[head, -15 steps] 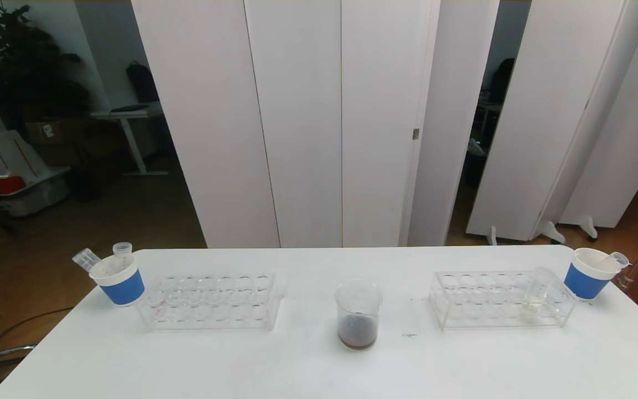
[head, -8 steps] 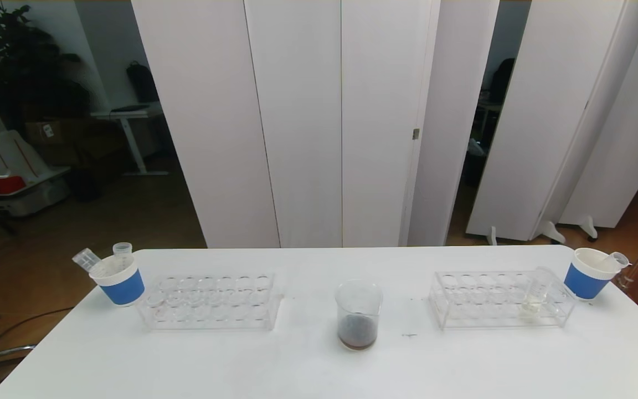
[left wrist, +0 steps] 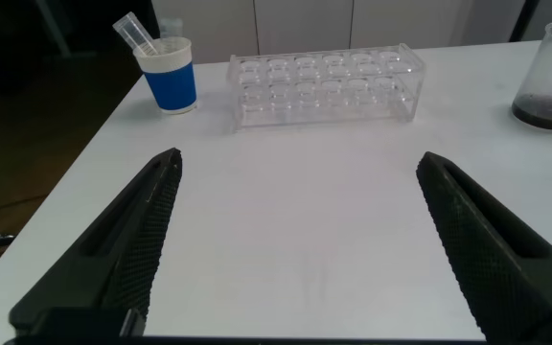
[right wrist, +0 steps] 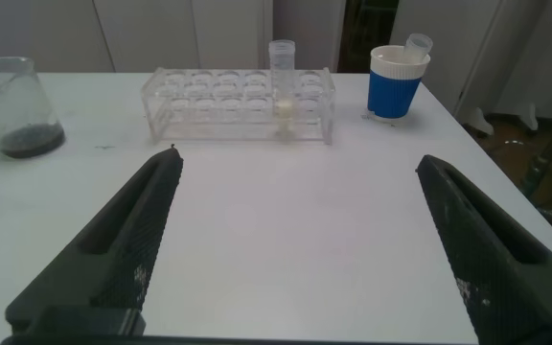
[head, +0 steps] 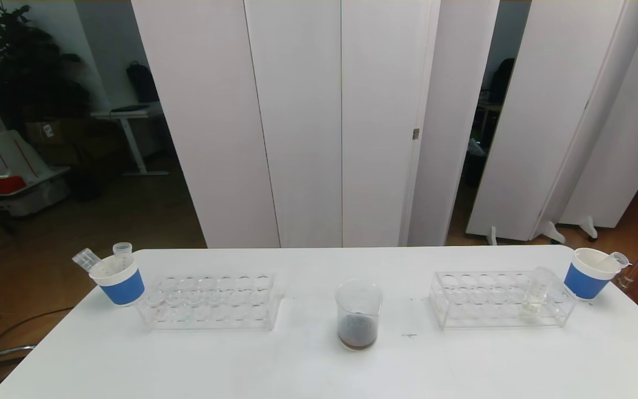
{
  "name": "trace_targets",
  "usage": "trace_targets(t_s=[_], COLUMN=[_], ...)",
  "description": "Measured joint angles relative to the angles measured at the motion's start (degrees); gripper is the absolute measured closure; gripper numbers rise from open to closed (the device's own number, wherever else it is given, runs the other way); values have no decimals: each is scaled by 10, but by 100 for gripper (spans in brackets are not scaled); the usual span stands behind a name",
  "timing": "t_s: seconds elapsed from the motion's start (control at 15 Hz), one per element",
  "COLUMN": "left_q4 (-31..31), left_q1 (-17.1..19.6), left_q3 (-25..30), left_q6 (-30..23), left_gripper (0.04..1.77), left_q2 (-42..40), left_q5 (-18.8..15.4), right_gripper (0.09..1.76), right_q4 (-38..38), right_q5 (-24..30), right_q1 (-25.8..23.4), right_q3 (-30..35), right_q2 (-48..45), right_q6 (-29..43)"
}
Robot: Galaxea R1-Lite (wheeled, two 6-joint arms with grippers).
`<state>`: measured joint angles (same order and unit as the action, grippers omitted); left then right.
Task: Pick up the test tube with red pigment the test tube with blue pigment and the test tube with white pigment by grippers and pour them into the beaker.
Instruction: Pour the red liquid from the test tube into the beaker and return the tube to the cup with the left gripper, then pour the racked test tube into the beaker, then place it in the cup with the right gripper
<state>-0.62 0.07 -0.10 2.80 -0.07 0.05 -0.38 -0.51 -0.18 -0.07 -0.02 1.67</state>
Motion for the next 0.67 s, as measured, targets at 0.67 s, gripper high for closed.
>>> trace_targets(t_s=[0.67], left_q4=[0], left_q1=[0], left_q3=[0], left_q6=[0], left_gripper=[6], left_q2=[0], left_q5=[0], right_gripper=[10], right_q4=[1], right_q5=[-2], right_q1=[-1], right_q3=[-1], right_q2=[0], right_q6=[1])
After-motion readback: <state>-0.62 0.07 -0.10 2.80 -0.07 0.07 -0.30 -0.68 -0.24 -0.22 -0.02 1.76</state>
